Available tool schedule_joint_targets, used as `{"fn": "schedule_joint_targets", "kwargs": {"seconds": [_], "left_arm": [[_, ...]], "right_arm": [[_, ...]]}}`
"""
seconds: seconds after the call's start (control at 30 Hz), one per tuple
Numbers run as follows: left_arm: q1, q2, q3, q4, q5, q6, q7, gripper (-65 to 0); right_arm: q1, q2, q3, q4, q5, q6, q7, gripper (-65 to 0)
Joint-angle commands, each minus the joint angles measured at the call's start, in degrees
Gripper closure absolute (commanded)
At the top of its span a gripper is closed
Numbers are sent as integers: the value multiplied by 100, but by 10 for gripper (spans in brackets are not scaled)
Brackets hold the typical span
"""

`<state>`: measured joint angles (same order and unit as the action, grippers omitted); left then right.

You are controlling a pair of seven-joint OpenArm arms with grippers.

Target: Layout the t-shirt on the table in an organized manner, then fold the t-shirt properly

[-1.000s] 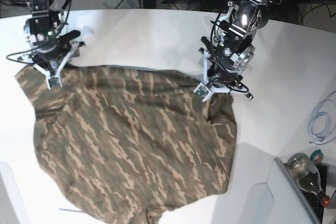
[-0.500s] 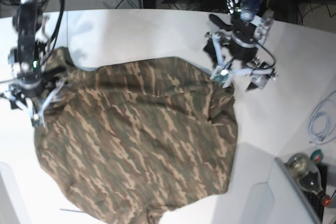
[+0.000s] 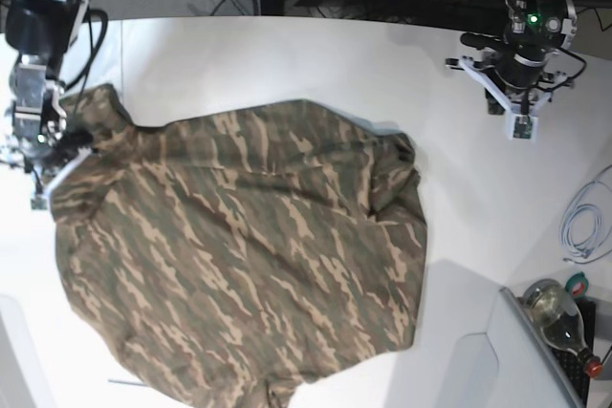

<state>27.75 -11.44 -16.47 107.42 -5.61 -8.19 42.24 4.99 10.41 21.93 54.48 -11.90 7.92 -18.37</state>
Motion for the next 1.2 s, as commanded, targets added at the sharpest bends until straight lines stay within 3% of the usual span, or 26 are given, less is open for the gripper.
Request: {"fn": "schedule_joint_targets", "kwargs": {"seconds": [0.0,0.2,0.33,0.4,0.47,0.53,0.63,0.73,0.83,0.93,1.03,1.1,1.17], "left_arm": [[-10,-47,-19,-38,-42,32,-88,0],[-362,234,289,-619,-129,23,-149,0],[-256,349,262,-654,-675,-417,-808,-10],[-159,313,157,-742,-692,-461,-1125,-138],[-142,340,-309,-961,-622,-452,-1274,-224],[-159,322,-1021,-1348,-516,-469,-1274,-262],[-159,278,-2111,-1805,-525,-522,-1310,-258],[-142,146,-2894,-1955,-534,-935,-1310,-258],[-151,138,-3579,-1893,-481,-1392,-1283,-258],[-142,138,-3782,-1726,-481,-1507,-1274,-258],[-115,138,-3799,-1568,-472,-1507,-1266,-258],[-36,155,-3790,-1436,-472,-1507,-1266,-258],[-19,182,-3782,-1260,-472,-1507,-1266,-258]], "right_arm": [[-170,35,70,51,-63,-23,-453,-6],[-785,-220,70,1097,-54,-49,-488,-5],[-1365,-518,35,2557,-36,-41,-444,-17],[-1743,-694,0,3506,-36,-14,-435,-20],[-2033,-852,-229,4359,-36,-14,-435,-50],[-2385,-835,-809,5071,-45,-6,-435,-117],[-2675,-624,-2180,5554,-63,-6,-471,-219],[-2570,-404,-3710,5537,-71,-41,-479,-276],[-2227,-430,-5099,5466,-388,-85,-734,-297],[-1779,-624,-6514,5273,-1153,-498,-1227,-315],[-1260,-940,-7613,4640,-1733,-753,-1640,-375],[-979,-1116,-8026,4201,-1795,-779,-1719,-419],[-671,-1046,-8272,4139,-1434,-797,-1649,-440]]}}
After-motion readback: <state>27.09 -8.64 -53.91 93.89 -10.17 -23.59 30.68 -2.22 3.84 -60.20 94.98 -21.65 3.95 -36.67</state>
